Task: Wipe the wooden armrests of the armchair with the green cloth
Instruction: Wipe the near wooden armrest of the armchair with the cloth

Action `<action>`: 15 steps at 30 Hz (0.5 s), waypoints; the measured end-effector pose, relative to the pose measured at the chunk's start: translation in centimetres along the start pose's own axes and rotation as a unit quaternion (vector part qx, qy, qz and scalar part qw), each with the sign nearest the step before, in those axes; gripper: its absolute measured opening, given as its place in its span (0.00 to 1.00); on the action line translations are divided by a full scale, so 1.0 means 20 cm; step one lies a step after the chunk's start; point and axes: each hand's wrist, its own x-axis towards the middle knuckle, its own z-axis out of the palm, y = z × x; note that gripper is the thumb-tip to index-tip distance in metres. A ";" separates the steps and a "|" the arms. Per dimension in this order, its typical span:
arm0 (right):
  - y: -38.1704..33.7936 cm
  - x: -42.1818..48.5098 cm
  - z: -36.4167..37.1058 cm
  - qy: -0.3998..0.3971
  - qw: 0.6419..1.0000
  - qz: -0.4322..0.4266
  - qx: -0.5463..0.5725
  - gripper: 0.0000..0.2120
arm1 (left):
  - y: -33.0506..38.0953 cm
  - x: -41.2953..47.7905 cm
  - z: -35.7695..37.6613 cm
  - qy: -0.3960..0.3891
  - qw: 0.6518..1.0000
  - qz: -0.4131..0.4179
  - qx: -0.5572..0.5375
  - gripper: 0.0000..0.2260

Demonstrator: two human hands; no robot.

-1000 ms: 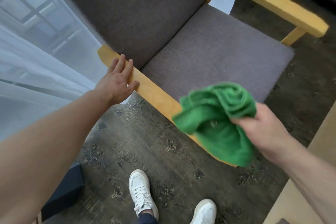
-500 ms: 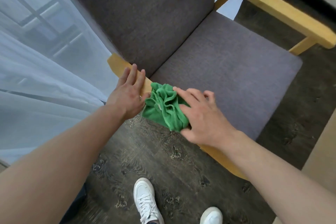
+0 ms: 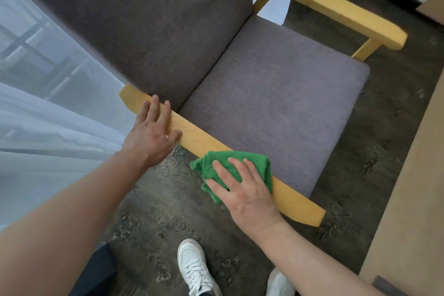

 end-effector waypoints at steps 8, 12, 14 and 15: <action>0.22 -0.42 -0.09 0.023 0.999 0.042 0.017 0.24 | 0.00 0.00 -0.01 -0.006 1.000 0.001 0.011 0.35; 0.19 0.03 -0.30 0.096 0.984 0.071 0.134 0.30 | -0.01 0.01 -0.02 -0.013 1.000 0.006 0.012 0.35; 0.11 0.40 -0.33 0.117 0.975 0.042 0.182 0.30 | -0.03 0.02 -0.02 -0.006 0.997 0.054 0.052 0.34; 0.07 0.55 -0.30 0.097 0.977 0.024 0.187 0.29 | -0.04 0.02 -0.03 -0.002 0.992 0.093 0.090 0.36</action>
